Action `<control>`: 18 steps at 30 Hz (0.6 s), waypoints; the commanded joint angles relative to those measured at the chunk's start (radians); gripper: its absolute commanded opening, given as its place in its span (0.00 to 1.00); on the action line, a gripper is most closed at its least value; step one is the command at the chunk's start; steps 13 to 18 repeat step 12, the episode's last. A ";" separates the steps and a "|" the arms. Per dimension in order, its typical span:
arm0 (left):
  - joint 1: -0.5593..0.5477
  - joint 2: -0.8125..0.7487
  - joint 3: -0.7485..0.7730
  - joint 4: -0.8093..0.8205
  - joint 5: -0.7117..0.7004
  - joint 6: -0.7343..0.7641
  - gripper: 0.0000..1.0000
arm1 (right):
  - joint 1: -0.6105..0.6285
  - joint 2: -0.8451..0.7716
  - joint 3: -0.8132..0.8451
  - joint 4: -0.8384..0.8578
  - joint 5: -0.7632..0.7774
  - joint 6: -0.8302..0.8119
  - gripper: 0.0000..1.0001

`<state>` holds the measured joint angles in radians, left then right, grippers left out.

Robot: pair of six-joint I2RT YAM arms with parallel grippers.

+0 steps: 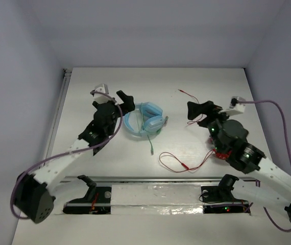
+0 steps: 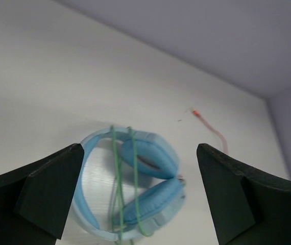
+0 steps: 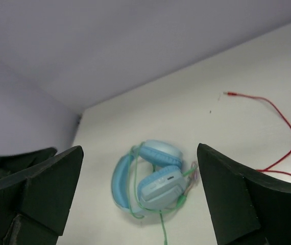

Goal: Wrap the headphones

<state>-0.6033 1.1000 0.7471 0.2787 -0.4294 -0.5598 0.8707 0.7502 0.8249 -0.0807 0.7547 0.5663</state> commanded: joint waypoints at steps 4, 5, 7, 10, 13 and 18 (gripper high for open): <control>-0.013 -0.296 -0.015 -0.128 0.112 -0.025 0.99 | -0.004 -0.198 0.059 -0.090 0.166 -0.060 1.00; -0.013 -0.317 -0.012 -0.156 0.116 -0.025 0.99 | -0.004 -0.218 0.054 -0.094 0.193 -0.069 1.00; -0.013 -0.376 0.003 -0.226 0.106 -0.008 0.99 | -0.004 -0.262 0.043 -0.108 0.202 -0.062 1.00; -0.013 -0.437 -0.006 -0.239 0.110 0.026 0.97 | -0.004 -0.272 0.023 -0.084 0.173 -0.055 1.00; -0.013 -0.462 -0.018 -0.210 0.127 0.023 0.98 | -0.004 -0.238 0.028 -0.086 0.158 -0.048 1.00; -0.013 -0.462 -0.018 -0.210 0.127 0.023 0.98 | -0.004 -0.238 0.028 -0.086 0.158 -0.048 1.00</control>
